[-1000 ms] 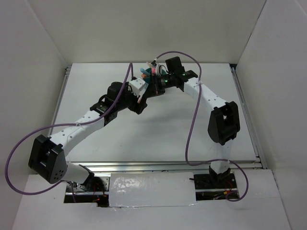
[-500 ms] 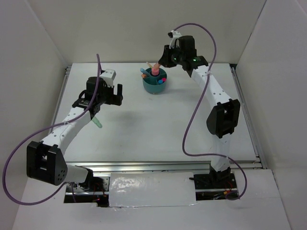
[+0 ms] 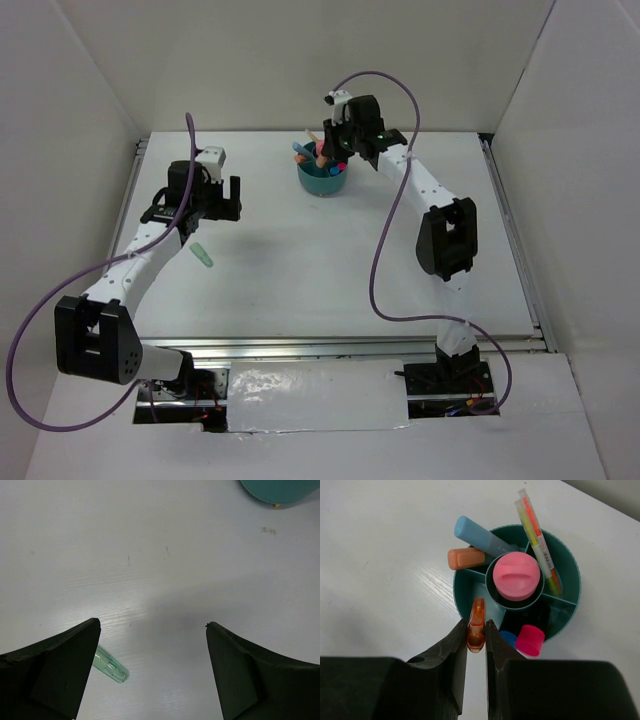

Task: Sort the stationery into containers
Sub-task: Place the stationery in the storage box.

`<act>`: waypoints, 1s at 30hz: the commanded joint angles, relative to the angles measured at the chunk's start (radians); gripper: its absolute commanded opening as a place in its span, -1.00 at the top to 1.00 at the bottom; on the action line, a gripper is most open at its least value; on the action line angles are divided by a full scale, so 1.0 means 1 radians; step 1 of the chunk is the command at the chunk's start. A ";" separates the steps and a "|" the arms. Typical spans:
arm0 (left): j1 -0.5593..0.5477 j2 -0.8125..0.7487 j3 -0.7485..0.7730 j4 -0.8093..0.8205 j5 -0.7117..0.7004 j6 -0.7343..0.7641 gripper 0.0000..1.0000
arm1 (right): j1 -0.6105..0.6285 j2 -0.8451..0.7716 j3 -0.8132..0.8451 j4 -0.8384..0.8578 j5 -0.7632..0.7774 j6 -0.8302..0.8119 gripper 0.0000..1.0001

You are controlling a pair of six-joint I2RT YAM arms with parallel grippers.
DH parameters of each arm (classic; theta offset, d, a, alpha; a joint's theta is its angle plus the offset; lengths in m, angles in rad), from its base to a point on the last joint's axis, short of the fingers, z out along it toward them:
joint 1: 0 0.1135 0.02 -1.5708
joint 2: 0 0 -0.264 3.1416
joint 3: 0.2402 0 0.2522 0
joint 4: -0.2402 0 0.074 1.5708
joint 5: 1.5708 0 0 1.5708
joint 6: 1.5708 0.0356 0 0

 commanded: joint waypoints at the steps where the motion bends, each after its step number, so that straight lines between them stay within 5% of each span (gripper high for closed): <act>1: 0.007 -0.011 -0.009 0.012 0.011 -0.029 -0.99 | 0.026 -0.037 0.003 0.070 0.004 -0.035 1.00; 19: 0.101 0.079 0.051 -0.125 -0.092 -0.127 -0.99 | 0.055 0.069 0.018 0.095 0.079 -0.163 0.86; 26: 0.124 0.047 -0.009 -0.154 -0.116 -0.169 -0.98 | 0.063 0.069 0.037 0.073 0.062 -0.160 0.04; 30: 0.128 0.075 -0.021 -0.217 -0.231 -0.276 -0.98 | 0.069 0.012 0.008 0.068 0.035 -0.125 -0.04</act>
